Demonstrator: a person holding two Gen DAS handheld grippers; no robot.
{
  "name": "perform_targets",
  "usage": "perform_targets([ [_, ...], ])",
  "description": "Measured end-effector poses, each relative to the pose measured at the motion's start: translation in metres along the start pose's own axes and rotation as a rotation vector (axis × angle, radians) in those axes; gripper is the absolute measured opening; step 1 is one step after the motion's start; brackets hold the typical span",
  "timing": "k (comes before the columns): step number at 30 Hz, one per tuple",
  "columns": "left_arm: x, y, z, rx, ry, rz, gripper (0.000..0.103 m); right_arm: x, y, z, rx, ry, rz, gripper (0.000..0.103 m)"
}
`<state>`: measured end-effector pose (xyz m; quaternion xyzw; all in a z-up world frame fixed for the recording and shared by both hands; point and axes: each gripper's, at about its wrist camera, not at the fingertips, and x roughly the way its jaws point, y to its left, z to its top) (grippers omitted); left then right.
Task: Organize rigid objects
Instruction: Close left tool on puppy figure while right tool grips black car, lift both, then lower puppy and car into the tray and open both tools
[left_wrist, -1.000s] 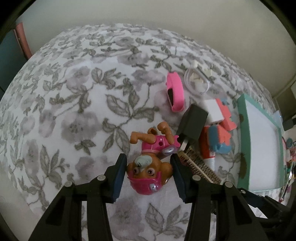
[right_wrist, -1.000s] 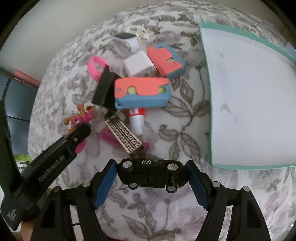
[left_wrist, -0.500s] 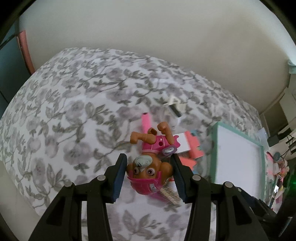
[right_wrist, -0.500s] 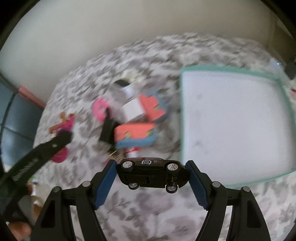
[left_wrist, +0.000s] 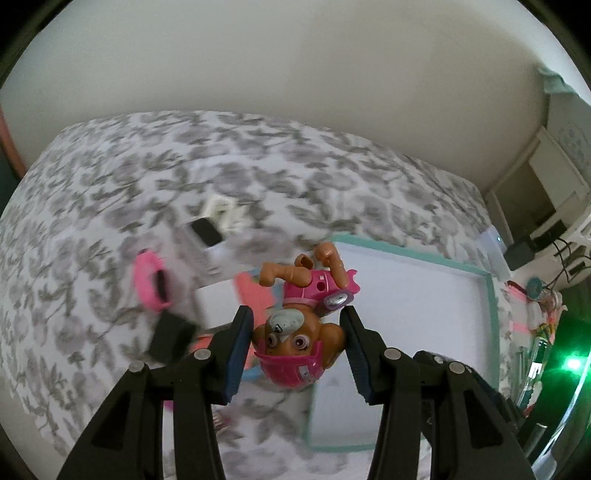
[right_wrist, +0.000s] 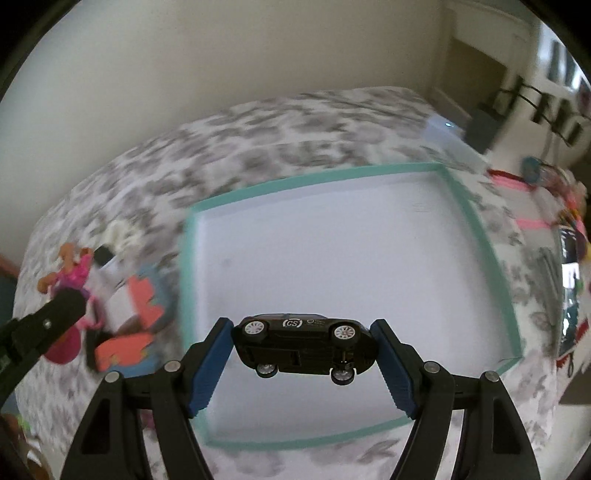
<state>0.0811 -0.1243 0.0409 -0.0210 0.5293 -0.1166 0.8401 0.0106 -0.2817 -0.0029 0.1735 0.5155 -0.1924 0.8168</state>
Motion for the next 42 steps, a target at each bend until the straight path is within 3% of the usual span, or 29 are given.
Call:
perform_targets([
  [10, 0.048, -0.051, 0.011, 0.044, 0.058, -0.027, 0.050, 0.019, -0.054, 0.023, 0.183, -0.021, -0.076, 0.078],
  [17, 0.075, -0.069, 0.016, 0.052, 0.085, -0.033, 0.050, 0.025, -0.063, 0.036, 0.183, -0.048, -0.128, 0.078],
  [21, 0.085, -0.073, 0.018, 0.055, 0.090, -0.032, 0.050, 0.033, -0.066, 0.038, 0.197, -0.048, -0.110, 0.078],
  [35, 0.084, -0.074, 0.017, 0.044, 0.097, -0.042, 0.051, 0.046, -0.059, 0.037, 0.131, -0.007, -0.141, 0.078],
  [42, 0.069, -0.068, 0.021, 0.033, 0.066, -0.011, 0.059, 0.042, -0.059, 0.039, 0.122, -0.014, -0.143, 0.078],
])
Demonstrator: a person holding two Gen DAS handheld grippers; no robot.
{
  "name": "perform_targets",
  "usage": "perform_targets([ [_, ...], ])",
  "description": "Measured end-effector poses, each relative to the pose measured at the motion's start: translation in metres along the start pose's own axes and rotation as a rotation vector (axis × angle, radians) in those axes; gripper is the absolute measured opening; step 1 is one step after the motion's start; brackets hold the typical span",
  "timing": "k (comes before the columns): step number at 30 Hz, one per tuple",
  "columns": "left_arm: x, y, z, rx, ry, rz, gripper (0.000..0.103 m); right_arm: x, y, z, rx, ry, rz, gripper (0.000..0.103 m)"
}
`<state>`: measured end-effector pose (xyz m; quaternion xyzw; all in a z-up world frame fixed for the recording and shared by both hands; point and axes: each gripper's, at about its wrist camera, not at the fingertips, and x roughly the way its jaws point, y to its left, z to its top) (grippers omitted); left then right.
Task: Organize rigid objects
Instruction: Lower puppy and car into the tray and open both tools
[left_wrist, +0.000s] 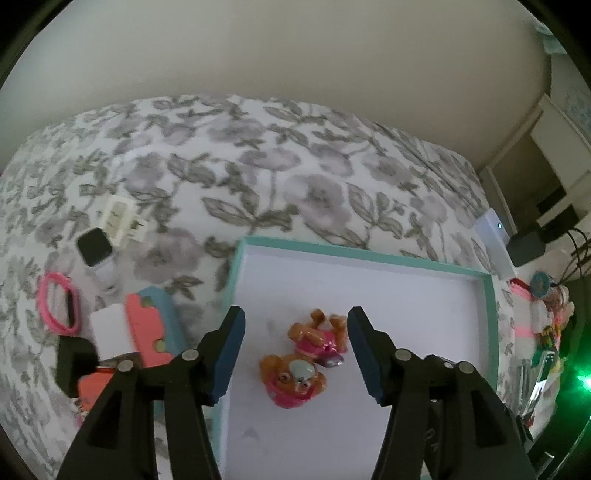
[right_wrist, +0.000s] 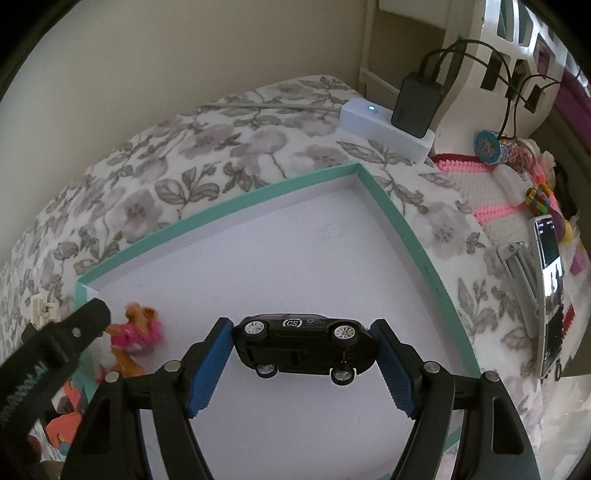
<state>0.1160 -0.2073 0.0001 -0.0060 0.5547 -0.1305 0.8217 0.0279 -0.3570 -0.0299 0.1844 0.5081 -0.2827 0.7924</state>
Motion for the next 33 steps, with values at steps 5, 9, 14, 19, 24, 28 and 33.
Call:
perform_targets([
  [5, -0.010, 0.013, 0.003, -0.017, -0.032, 0.112, 0.064, -0.005, 0.003, 0.001, -0.016, -0.013, 0.000, 0.078],
  [9, -0.008, 0.028, 0.002, -0.045, -0.019, 0.172, 0.065, -0.003, 0.006, -0.001, -0.030, -0.010, -0.001, 0.078],
  [14, 0.000, 0.045, -0.002, -0.099, 0.018, 0.194, 0.066, 0.001, 0.007, -0.002, -0.043, 0.003, -0.001, 0.079],
  [19, 0.001, 0.052, -0.003, -0.122, 0.025, 0.206, 0.082, -0.001, 0.010, -0.003, -0.057, -0.009, -0.004, 0.085],
  [24, 0.000, 0.058, -0.003, -0.139, 0.023, 0.216, 0.082, -0.004, 0.013, -0.004, -0.068, -0.017, 0.006, 0.087],
  [28, 0.001, 0.066, -0.004, -0.161, 0.023, 0.239, 0.086, -0.004, 0.013, -0.005, -0.059, -0.022, 0.029, 0.100],
  [33, 0.004, 0.078, -0.005, -0.204, 0.032, 0.255, 0.092, -0.003, 0.014, -0.006, -0.063, -0.024, 0.029, 0.102],
])
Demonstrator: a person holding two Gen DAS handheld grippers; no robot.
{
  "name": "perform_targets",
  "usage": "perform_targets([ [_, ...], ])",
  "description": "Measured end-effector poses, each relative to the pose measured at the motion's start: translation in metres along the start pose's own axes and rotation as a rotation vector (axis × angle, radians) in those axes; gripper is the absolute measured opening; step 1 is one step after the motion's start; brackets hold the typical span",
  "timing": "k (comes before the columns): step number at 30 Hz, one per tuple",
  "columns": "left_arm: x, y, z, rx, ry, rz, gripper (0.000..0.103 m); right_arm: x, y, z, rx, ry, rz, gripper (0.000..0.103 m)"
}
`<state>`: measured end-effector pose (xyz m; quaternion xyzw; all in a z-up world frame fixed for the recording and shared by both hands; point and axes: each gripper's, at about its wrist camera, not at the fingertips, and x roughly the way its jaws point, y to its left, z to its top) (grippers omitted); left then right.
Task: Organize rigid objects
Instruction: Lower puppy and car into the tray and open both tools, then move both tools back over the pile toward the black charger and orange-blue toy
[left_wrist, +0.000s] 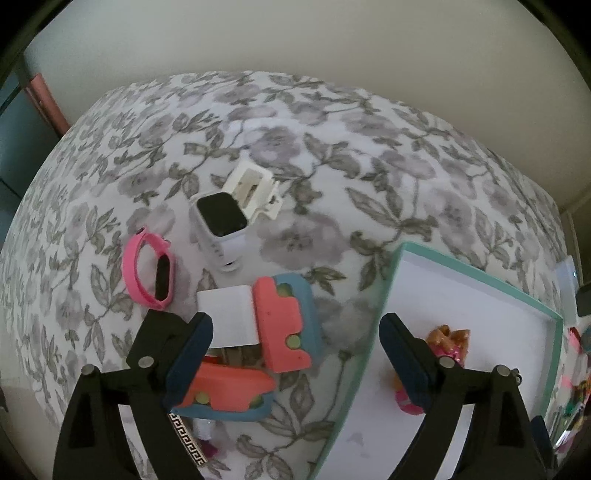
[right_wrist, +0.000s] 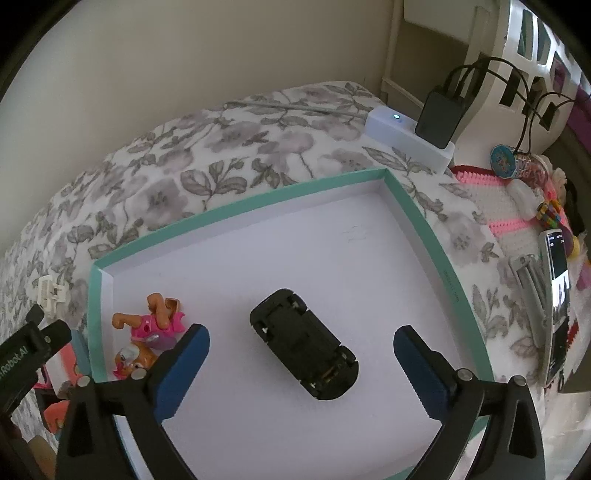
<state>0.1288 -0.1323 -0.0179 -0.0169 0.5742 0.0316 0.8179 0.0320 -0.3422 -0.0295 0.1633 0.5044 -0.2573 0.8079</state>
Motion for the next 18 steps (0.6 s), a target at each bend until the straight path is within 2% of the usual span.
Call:
perform_targets([
  [10, 0.000, 0.018, 0.004, -0.044, 0.000, 0.005, 0.092, -0.008, 0.011, -0.001, -0.048, -0.036, -0.015, 0.103],
  [18, -0.023, 0.027, 0.010, -0.030, -0.050, -0.002, 0.092, -0.037, 0.030, 0.000, -0.112, -0.081, 0.045, 0.103],
])
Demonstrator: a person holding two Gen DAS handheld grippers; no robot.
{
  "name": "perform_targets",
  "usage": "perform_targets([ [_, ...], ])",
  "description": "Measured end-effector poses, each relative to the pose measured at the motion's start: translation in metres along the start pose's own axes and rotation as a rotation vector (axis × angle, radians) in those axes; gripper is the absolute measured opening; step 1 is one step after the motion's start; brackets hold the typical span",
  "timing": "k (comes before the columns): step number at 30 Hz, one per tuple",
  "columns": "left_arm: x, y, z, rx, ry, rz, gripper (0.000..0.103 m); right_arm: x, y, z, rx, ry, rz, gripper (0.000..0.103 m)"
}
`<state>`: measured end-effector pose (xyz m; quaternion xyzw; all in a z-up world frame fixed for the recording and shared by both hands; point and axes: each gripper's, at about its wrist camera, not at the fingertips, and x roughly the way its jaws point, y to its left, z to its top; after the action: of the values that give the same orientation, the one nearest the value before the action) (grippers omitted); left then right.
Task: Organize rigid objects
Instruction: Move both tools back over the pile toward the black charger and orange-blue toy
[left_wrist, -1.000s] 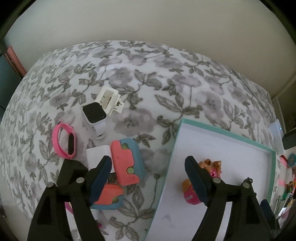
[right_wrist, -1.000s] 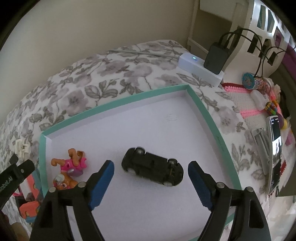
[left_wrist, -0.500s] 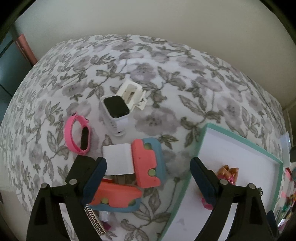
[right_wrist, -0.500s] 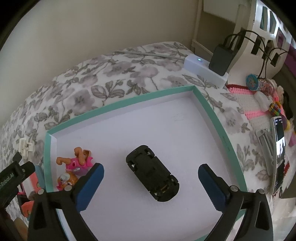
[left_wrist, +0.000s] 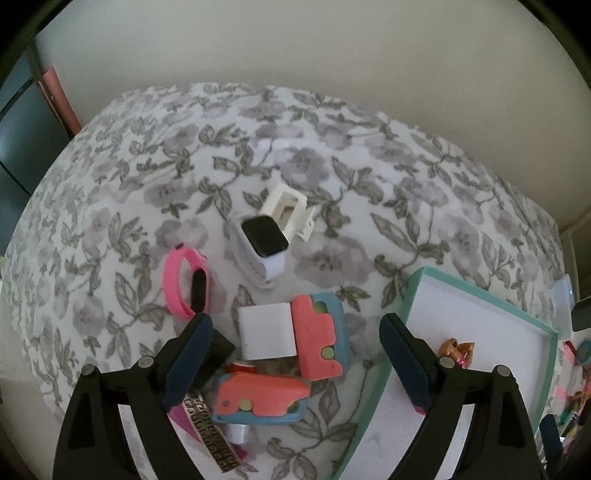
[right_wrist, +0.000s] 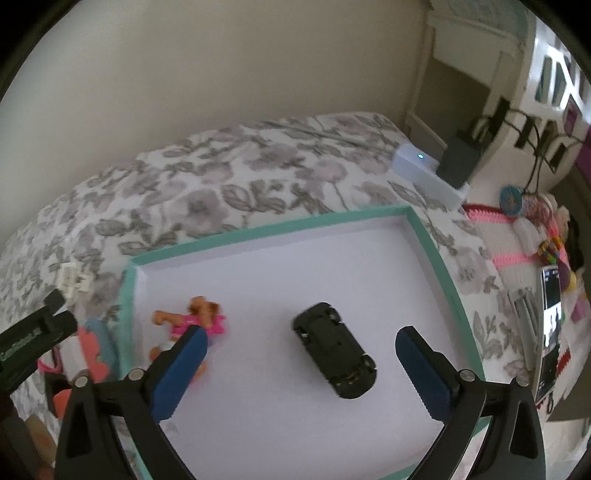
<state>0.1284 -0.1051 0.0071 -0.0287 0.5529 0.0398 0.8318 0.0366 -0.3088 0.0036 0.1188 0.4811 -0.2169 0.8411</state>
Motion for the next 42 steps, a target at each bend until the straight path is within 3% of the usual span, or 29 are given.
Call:
perform_targets([
  [9, -0.032, 0.044, 0.009, 0.020, -0.059, -0.003, 0.092, -0.037, 0.039, -0.007, -0.083, -0.041, 0.163, 0.103],
  [18, -0.021, 0.107, 0.004, -0.067, -0.015, 0.059, 0.092, -0.022, 0.102, -0.034, -0.194, 0.080, 0.287, 0.103],
  [23, -0.011, 0.132, -0.004, -0.120, 0.014, 0.043, 0.092, -0.015, 0.130, -0.050, -0.243, 0.139, 0.342, 0.103],
  [33, 0.019, 0.155, -0.017, -0.214, 0.098, 0.032, 0.092, 0.005, 0.162, -0.068, -0.285, 0.230, 0.407, 0.098],
  [38, 0.025, 0.150, -0.018, -0.203, 0.106, 0.041, 0.092, 0.020, 0.167, -0.072, -0.255, 0.278, 0.435, 0.097],
  [42, 0.026, 0.148, -0.019, -0.201, 0.109, 0.027, 0.092, 0.022, 0.174, -0.073, -0.268, 0.267, 0.437, 0.097],
])
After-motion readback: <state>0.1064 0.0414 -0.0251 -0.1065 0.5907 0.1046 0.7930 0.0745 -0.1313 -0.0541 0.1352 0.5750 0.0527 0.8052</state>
